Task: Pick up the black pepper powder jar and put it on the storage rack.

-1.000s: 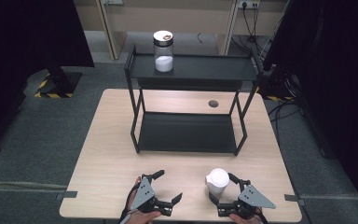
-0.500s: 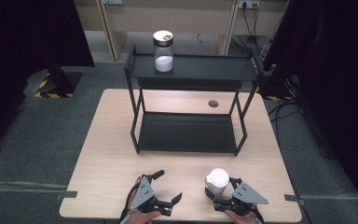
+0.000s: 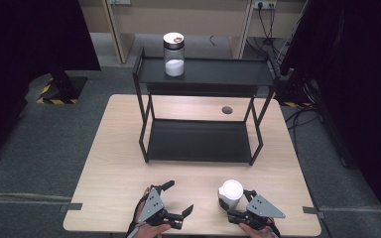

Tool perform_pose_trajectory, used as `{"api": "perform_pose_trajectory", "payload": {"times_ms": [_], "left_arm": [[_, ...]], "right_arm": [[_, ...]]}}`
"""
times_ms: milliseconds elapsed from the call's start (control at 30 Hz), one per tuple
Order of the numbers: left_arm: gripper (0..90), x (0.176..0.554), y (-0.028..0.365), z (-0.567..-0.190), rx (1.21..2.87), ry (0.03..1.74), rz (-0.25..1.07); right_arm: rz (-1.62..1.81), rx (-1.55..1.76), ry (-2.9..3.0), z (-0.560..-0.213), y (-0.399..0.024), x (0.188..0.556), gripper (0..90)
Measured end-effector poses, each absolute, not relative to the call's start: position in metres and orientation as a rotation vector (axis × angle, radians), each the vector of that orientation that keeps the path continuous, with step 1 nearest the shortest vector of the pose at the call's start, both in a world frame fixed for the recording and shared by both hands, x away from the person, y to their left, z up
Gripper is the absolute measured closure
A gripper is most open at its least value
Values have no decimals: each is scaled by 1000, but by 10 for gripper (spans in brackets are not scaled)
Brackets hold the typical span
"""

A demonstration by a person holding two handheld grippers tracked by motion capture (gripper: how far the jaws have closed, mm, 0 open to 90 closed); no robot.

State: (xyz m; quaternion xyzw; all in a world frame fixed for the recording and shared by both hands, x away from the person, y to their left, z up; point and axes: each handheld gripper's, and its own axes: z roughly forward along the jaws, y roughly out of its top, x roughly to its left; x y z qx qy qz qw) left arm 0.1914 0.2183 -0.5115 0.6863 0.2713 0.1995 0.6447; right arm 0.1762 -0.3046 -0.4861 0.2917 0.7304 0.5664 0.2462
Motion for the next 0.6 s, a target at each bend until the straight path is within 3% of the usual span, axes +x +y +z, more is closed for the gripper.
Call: {"api": "perform_pose_trajectory", "payload": {"times_ms": [600], "left_arm": [[1,191,218,-512,1561,624,452]], "right_arm": [[1610,749,1979,-465,-307,170,306]]}}
